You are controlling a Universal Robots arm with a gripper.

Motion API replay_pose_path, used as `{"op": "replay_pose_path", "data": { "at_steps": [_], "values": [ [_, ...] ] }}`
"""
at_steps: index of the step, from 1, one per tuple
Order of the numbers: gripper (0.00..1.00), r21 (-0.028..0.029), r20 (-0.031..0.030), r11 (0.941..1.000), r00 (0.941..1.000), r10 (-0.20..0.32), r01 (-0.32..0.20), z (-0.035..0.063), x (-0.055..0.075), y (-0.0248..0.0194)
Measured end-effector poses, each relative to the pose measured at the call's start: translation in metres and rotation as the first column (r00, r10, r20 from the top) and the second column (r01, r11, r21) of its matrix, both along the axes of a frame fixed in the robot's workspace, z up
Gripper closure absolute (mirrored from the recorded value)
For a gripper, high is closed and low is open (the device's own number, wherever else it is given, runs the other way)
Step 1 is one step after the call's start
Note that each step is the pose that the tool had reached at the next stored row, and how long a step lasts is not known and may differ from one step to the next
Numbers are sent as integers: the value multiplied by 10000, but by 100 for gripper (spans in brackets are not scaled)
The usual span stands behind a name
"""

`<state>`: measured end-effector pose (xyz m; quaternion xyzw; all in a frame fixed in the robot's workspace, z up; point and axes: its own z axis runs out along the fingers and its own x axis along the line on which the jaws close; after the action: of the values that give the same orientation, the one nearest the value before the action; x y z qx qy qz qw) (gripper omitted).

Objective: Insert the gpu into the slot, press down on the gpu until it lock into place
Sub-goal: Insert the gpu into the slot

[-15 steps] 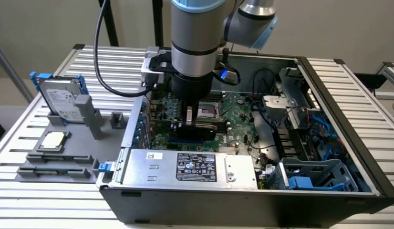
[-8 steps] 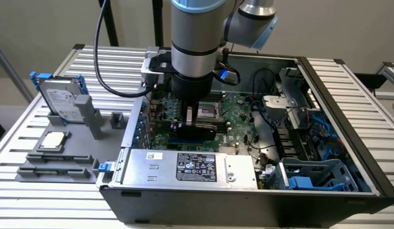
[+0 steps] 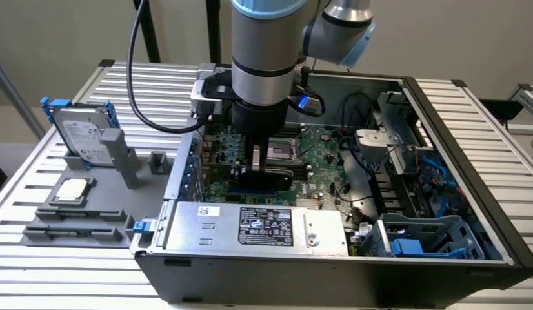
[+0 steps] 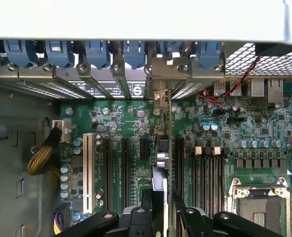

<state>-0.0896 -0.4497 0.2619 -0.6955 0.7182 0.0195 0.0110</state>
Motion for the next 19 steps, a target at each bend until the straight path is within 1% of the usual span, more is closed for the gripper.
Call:
{"op": "replay_pose_path", "data": {
  "at_steps": [10, 19],
  "values": [
    [74, 1, -15, 10000, 10000, 14, -14, -29, 0, -4],
    [74, -4, -56, 10000, 10000, 42, -42, -73, 0, -9]
  ]
}}
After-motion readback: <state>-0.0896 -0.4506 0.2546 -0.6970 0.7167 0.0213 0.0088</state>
